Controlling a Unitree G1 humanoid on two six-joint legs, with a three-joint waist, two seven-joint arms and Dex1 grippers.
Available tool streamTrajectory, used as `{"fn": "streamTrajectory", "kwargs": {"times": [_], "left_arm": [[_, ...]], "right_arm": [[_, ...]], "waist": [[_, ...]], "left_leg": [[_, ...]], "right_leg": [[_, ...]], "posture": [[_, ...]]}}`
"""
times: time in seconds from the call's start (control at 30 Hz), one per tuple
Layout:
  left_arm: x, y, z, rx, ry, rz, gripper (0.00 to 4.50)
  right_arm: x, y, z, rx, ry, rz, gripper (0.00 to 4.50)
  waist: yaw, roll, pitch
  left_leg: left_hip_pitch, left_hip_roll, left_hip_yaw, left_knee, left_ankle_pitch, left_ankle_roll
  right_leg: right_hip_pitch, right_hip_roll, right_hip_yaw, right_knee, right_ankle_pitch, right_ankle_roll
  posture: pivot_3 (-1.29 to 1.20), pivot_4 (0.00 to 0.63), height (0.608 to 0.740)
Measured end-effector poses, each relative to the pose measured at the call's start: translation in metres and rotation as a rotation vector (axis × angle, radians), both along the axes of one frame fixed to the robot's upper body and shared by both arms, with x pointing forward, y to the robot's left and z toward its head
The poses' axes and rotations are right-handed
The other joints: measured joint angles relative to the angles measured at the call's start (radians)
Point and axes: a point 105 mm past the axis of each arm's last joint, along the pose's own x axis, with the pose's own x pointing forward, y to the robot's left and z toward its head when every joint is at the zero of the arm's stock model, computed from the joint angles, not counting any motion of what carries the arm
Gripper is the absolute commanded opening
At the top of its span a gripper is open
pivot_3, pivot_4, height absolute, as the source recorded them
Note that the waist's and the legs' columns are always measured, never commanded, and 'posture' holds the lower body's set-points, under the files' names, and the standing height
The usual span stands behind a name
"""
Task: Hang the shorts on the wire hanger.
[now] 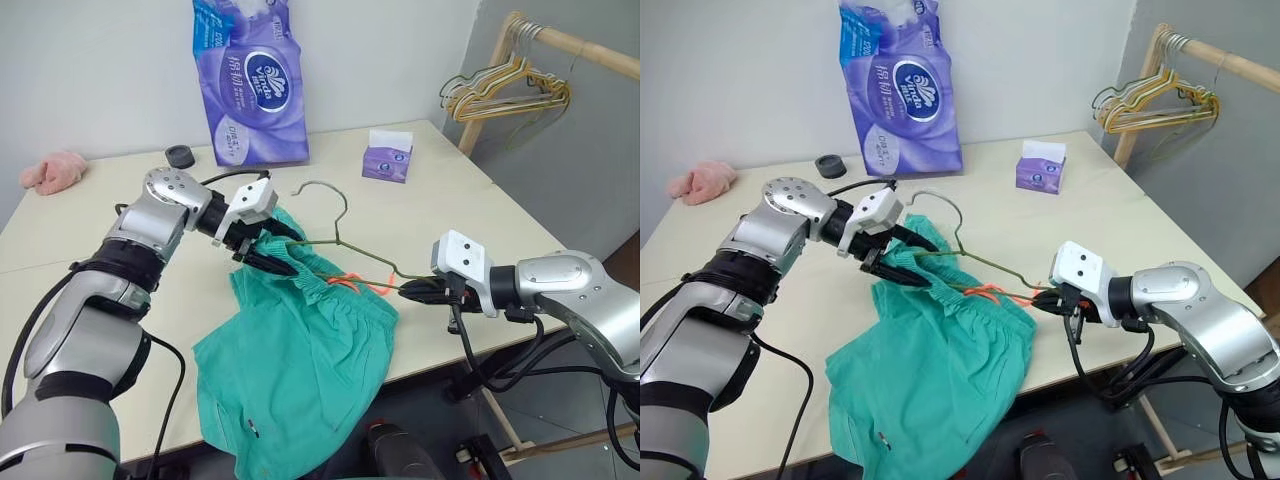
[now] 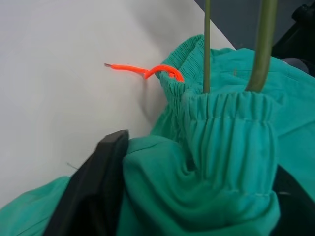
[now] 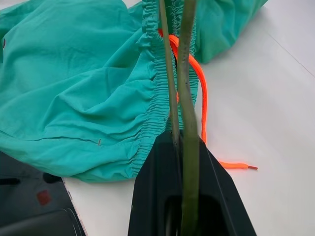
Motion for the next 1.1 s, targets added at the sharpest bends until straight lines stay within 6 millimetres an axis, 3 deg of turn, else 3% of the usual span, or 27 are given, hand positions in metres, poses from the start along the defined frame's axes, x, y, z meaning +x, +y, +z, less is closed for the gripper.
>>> {"fn": "streamTrajectory", "kwargs": {"times": [0.23,0.37,0.47,0.6,0.77,0.87,0.97,1.03,1.1], "left_arm": [[-0.007,0.000,-0.012,0.003,0.026,-0.018,0.01],[-0.008,0.000,-0.016,-0.002,0.054,-0.004,0.01],[-0.008,-0.005,-0.018,-0.013,0.056,-0.012,0.00],[-0.006,-0.006,-0.017,-0.019,0.050,0.001,0.00],[0.000,-0.005,-0.015,-0.024,0.020,0.031,0.00],[0.005,0.000,-0.017,-0.032,0.003,0.081,0.00],[0.010,0.008,-0.018,-0.051,-0.004,0.150,0.00],[0.012,0.010,-0.015,-0.068,-0.009,0.177,0.00],[0.014,0.013,-0.012,-0.089,-0.006,0.202,0.00]], "right_arm": [[0.002,-0.001,0.001,-0.017,-0.031,-0.005,0.00],[0.003,-0.001,0.000,-0.054,-0.074,0.014,0.00],[0.002,-0.007,0.000,-0.111,-0.131,0.048,0.69],[0.002,-0.019,-0.002,-0.191,-0.181,0.073,2.02],[0.015,-0.068,0.007,-0.326,-0.189,-0.045,3.72],[0.018,-0.098,0.009,-0.278,-0.131,-0.206,3.72],[0.014,-0.108,-0.005,-0.089,-0.032,-0.367,3.72],[0.002,-0.088,-0.026,0.083,0.082,-0.415,3.72],[-0.015,-0.055,-0.047,0.219,0.213,-0.408,3.72]], "waist": [[0.000,0.000,0.000],[0.000,0.000,0.000],[0.002,0.000,0.000],[0.001,0.000,0.000],[0.001,0.000,0.000],[0.003,-0.001,0.000],[0.004,-0.003,0.000],[0.002,-0.003,0.000],[0.002,-0.001,0.001]], "left_leg": [[0.000,0.000,0.000,0.000,0.000,0.000],[0.000,0.000,0.000,0.000,0.000,0.000],[0.000,-0.001,0.000,0.000,0.000,0.000],[0.000,-0.001,0.001,0.001,0.000,0.000],[0.000,0.000,0.001,0.001,0.000,0.000],[0.001,0.000,0.001,0.000,0.000,0.000],[0.001,0.001,0.000,0.000,0.000,0.000],[0.001,0.002,0.000,0.000,0.000,0.000],[0.002,0.002,0.000,0.000,0.000,0.000]], "right_leg": [[0.000,0.000,0.000,0.000,0.000,0.000],[0.000,0.000,0.000,0.000,0.000,0.000],[0.000,0.000,0.000,0.000,0.000,0.000],[0.000,0.000,0.000,0.000,0.000,0.000],[0.000,0.000,0.000,0.000,0.000,0.000],[0.001,0.000,0.000,0.000,0.002,-0.003],[0.001,0.001,0.000,0.001,0.002,-0.004],[0.001,0.002,0.000,0.002,0.002,-0.004],[0.001,0.002,0.000,0.002,0.002,-0.004]], "posture": [[-0.23,0.026,0.740],[-0.23,0.027,0.740],[-0.23,0.029,0.740],[-0.22,0.031,0.740],[-0.22,0.038,0.740],[-0.21,0.047,0.740],[-0.21,0.054,0.740],[-0.20,0.058,0.740],[-0.20,0.061,0.740]]}}
